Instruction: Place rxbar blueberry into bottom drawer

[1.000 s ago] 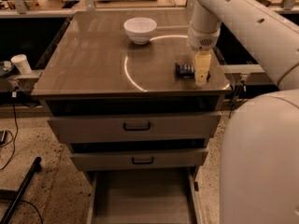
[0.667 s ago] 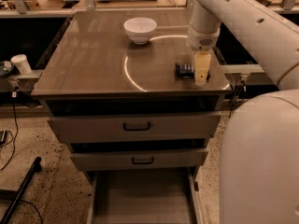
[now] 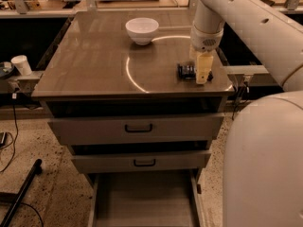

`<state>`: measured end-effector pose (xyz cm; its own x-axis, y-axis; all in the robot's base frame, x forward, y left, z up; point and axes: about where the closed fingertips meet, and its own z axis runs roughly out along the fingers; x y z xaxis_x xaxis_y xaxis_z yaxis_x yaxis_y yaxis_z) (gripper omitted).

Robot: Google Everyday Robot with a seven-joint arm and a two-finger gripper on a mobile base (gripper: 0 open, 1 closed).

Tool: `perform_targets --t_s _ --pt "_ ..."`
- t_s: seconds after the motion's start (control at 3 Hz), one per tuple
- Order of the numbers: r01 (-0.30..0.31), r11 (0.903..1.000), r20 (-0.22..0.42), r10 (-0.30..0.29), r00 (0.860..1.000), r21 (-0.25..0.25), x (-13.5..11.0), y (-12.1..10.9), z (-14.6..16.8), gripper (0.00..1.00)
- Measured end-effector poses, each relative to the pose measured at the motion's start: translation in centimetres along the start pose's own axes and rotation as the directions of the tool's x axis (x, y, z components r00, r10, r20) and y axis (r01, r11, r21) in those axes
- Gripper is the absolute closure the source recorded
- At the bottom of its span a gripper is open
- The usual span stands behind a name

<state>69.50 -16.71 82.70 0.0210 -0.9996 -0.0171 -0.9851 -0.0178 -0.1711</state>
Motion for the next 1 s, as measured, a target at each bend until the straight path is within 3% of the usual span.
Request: perform_targets --t_s 0.33,0.67,1.0 --pt "0.0 1.0 0.0 0.0 1.0 0.0 0.0 0.0 0.0 0.7" --pt "0.0 1.0 0.0 0.0 1.0 0.0 0.0 0.0 0.0 0.93" --pt "0.0 1.0 0.001 0.0 1.0 0.003 -0.07 -0.08 0.11 1.0"
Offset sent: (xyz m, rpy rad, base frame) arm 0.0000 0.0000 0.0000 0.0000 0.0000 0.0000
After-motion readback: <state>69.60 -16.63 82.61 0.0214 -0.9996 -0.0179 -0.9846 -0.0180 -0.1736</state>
